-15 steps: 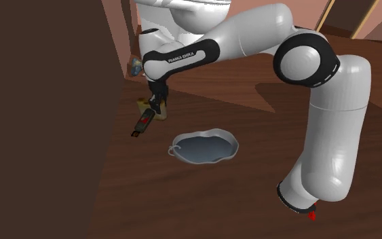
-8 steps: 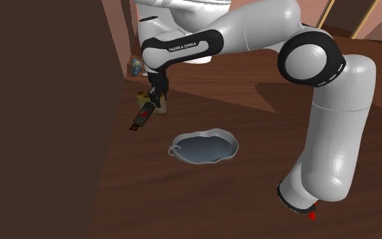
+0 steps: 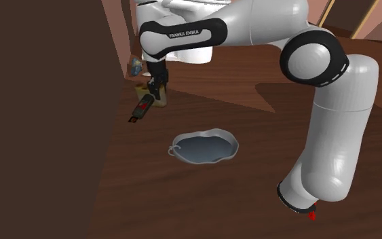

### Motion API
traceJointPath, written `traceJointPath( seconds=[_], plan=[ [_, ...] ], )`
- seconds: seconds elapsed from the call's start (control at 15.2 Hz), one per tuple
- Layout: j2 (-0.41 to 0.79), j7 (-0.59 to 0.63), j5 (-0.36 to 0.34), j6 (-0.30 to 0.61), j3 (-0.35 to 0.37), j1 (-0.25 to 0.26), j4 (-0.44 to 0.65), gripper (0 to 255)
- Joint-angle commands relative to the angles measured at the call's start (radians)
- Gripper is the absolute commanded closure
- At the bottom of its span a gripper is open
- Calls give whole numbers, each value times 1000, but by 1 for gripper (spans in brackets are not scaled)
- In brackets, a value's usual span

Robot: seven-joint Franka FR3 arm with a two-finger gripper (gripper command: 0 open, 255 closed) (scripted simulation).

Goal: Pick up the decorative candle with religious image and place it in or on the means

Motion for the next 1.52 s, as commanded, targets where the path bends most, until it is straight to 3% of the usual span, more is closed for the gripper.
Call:
traceJointPath(
  seconds=[0.0, 0.53, 0.92, 1.45],
  plan=[
    [-4, -4, 1, -24, 0, 0, 22, 255],
    [-1, -14, 3, -132, 1, 4, 133, 255],
    [-277, -21, 40, -44, 4, -18, -226, 255],
    [-607, -45, 85, -20, -6, -18, -576, 255]
  ],
)
